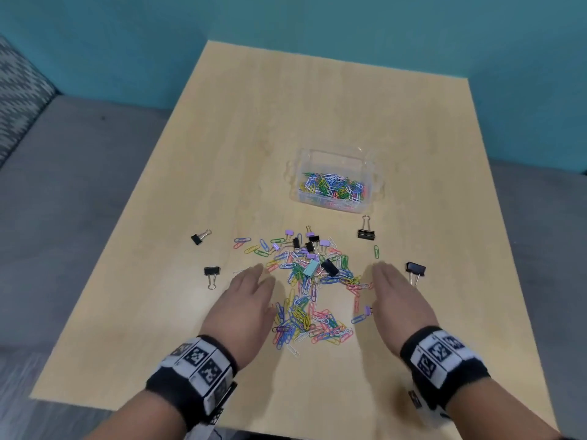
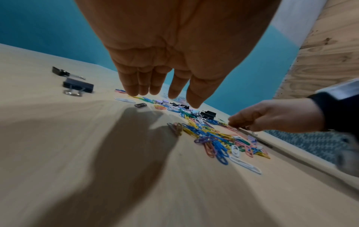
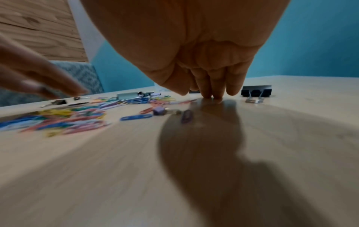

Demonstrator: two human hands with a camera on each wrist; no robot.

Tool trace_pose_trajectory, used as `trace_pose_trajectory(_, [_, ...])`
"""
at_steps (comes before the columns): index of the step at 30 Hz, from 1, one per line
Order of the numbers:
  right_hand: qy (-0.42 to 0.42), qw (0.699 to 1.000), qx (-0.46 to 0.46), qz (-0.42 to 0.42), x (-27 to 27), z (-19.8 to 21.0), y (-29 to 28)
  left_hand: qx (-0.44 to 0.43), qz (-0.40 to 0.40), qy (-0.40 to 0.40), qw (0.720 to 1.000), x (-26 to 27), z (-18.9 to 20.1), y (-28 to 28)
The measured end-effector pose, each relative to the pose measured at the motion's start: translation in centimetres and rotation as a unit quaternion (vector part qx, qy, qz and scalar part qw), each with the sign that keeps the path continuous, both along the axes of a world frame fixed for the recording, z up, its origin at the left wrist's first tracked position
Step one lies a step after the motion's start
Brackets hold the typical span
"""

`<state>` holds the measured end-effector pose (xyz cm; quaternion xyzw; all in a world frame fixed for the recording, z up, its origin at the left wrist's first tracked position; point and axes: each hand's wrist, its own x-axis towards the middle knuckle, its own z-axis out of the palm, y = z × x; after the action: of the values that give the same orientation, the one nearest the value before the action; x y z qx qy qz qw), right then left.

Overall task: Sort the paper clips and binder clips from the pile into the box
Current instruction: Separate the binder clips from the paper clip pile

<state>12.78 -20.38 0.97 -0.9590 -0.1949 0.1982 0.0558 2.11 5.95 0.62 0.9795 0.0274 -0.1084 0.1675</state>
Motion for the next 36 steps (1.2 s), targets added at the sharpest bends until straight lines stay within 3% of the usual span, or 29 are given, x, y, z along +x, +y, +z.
trace_pose_trajectory(4, [-0.033, 0.998, 0.008, 0.046, -0.9, -1.3, -0.7, 0.031, 0.007, 0.040, 0.999, 2.4, -1.2, -0.4])
trace_pose_trajectory(8, [-0.029, 0.998, -0.007, 0.057, 1.8, -1.4, -0.3, 0.100, 0.048, 0.062, 0.992, 5.2, -2.0, 1.4])
trace_pose_trajectory(10, [-0.019, 0.997, -0.027, 0.068, 2.9, -1.4, 0.0, 0.093, 0.058, 0.073, 0.991, 5.9, -2.1, 2.5])
trace_pose_trajectory(16, [0.011, 0.998, -0.019, 0.060, 0.4, -1.0, 0.0, 0.095, 0.000, 0.061, 0.994, 4.4, -2.0, 2.2])
trace_pose_trajectory(20, [0.019, 0.998, -0.012, 0.061, -2.1, -1.3, 0.2, 0.145, -0.053, 0.066, 0.986, 5.0, -2.9, 2.3])
trace_pose_trajectory(26, [0.036, 0.998, 0.012, 0.043, -2.9, -0.8, 0.4, 0.138, -0.036, 0.117, 0.983, 3.9, -1.2, 1.8])
trace_pose_trajectory(30, [0.075, 0.994, 0.040, 0.064, -3.9, -0.3, 0.6, 0.118, -0.050, 0.060, 0.990, 1.5, -0.8, -0.7])
trace_pose_trajectory(32, [0.091, 0.989, 0.115, 0.030, -3.5, 0.2, 0.6, 0.054, -0.029, 0.065, 0.996, 0.4, -1.4, -1.4])
trace_pose_trajectory(34, [0.077, 0.979, 0.180, -0.056, -2.6, 0.8, 0.1, -0.002, -0.003, 0.060, 0.998, 0.2, -1.6, -1.4])
trace_pose_trajectory(36, [0.066, 0.969, 0.192, -0.140, -1.5, 1.3, -0.6, 0.008, -0.017, 0.042, 0.999, 0.2, -1.6, -1.1])
